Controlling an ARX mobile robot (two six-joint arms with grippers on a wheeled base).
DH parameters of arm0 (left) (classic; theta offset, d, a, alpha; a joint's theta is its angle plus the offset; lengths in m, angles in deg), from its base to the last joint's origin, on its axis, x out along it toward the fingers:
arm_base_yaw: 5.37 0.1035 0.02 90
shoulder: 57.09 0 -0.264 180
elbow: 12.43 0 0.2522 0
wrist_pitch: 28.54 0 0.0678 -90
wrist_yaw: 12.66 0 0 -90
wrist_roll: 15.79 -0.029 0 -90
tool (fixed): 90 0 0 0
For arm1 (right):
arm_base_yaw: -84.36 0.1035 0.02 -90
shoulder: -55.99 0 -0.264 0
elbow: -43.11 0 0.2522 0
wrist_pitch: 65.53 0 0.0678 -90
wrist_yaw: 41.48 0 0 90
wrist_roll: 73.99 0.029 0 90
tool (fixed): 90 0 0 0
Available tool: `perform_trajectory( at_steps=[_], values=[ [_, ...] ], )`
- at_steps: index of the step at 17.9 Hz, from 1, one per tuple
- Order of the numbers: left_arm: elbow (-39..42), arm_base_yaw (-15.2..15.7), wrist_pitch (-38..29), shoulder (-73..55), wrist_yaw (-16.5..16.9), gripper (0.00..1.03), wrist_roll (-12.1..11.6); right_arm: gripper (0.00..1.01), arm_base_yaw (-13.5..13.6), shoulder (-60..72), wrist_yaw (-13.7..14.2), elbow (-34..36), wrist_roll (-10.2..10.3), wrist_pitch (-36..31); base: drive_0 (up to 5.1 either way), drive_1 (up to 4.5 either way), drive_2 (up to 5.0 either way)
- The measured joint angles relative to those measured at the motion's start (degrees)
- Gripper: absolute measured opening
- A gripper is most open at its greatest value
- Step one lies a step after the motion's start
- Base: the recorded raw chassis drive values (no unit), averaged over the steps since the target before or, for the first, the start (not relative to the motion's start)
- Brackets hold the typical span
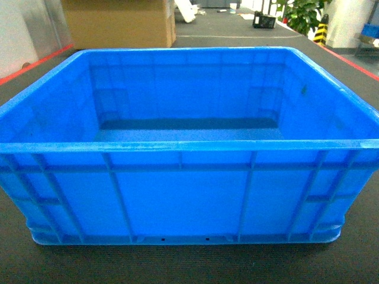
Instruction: Place box next to blue box on left shelf
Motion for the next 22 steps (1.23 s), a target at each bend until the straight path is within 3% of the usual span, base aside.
perform_trajectory(
  at_steps=[2, 3, 4, 5, 6, 8, 11, 13, 19, 21, 22],
  values=[
    [-10.1, 2.4, -7.1, -14.9, 6.2, 0.98, 0.1, 0.98, -0.5, 13.3, -4.2, -9.9, 0.0, -6.4, 0.0, 0.0, 0.0],
    [-16.1, 3.1, -5.5, -23.3, 10.8, 0.98, 3.0, 0.98, -0.5, 21.0, -7.3, -16.3, 1.2, -4.6, 0.0, 0.0, 0.0],
    [-21.5, 2.9, -4.4, -31.0, 13.7, 0.98, 4.2, 0.98, -0.4, 28.0, -10.3, -21.8, 2.0, -2.3, 0.0, 0.0, 0.0],
    [-28.0, 2.5, -2.3, -39.9, 15.6, 0.98, 4.2, 0.98, 0.2, 36.6, -12.1, -28.3, 2.9, -0.2, 0.0, 0.0, 0.0],
    [-33.2, 2.2, 0.6, -46.9, 15.4, 0.98, 3.9, 0.98, 0.9, 43.4, -13.0, -33.6, 3.2, 2.1, 0.0, 0.0, 0.0],
    [-43.4, 2.3, 10.1, -57.5, 16.5, 0.98, 5.5, 0.98, 2.0, 55.3, -16.6, -44.3, 5.2, 8.0, 0.0, 0.0, 0.0],
    [-52.4, 1.7, 17.9, -65.2, 17.2, 0.98, 7.5, 0.98, 3.3, 68.6, -16.8, -52.9, 7.0, 11.5, 0.0, 0.0, 0.0],
    [-54.4, 1.4, 21.9, -69.4, 16.8, 0.98, 8.8, 0.98, 3.8, 74.8, -14.6, -53.1, 7.4, 13.8, 0.0, 0.0, 0.0],
    [-54.2, 0.3, 23.9, -71.6, 17.6, 0.98, 10.4, 0.98, 4.5, 76.5, -14.6, -53.1, 8.5, 13.6, 0.0, 0.0, 0.0],
    [-54.2, -0.4, 26.8, -71.6, 18.3, 0.84, 10.7, 0.98, 4.5, 76.9, -14.7, -53.1, 9.1, 14.4, 0.0, 0.0, 0.0],
    [-54.1, -0.7, 28.5, -71.7, 19.1, 0.72, 10.7, 0.87, 4.4, 77.3, -14.7, -53.1, 10.0, 15.7, 0.0, 0.0, 0.0]
  ],
)
